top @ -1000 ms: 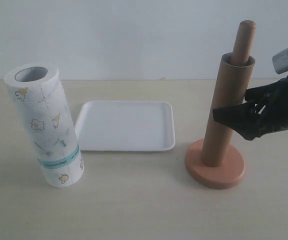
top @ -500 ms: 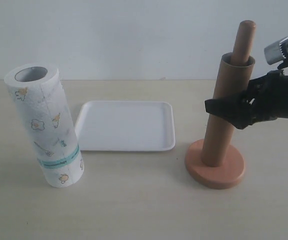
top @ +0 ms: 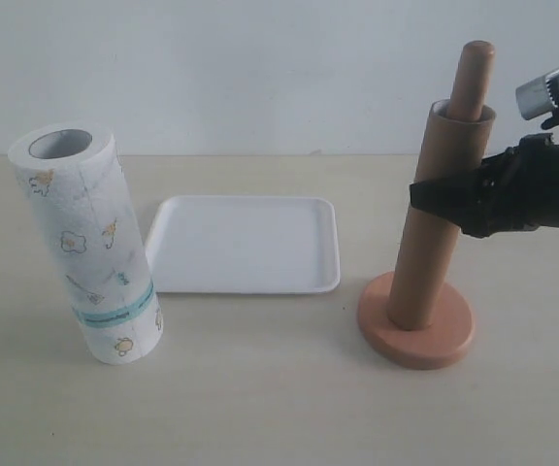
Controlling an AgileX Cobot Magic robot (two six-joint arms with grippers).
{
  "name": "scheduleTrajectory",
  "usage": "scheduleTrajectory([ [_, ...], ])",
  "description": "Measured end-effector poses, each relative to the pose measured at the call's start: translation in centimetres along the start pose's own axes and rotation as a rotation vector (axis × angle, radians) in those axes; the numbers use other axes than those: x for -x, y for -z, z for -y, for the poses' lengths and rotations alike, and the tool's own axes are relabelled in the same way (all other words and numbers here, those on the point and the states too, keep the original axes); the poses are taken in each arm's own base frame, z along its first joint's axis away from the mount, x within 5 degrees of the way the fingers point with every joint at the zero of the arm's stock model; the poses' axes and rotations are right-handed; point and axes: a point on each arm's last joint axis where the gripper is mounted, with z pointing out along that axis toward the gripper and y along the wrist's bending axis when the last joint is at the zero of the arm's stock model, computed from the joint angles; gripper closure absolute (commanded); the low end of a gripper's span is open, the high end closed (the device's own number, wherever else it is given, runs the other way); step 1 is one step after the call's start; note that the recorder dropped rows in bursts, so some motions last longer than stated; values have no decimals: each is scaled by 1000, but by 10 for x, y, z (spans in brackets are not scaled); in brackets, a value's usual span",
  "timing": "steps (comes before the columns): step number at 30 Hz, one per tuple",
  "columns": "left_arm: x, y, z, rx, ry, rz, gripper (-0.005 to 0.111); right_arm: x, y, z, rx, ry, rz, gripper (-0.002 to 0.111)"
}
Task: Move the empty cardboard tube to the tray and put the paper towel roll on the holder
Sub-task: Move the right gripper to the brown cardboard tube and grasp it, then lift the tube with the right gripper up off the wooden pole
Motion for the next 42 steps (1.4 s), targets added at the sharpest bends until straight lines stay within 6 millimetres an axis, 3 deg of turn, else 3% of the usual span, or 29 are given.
scheduleTrajectory([
  [10,0,0,0,0,0,0,102,0,0,0,1,-7,-1,85],
  [15,0,0,0,0,0,0,102,0,0,0,1,-5,-1,108],
  [25,0,0,0,0,0,0,102,2,0,-1,13,44,8,108],
  [31,0,0,0,0,0,0,102,15,0,2,3,80,35,108],
  [42,0,0,0,0,0,0,102,48,28,-13,-71,168,123,108],
])
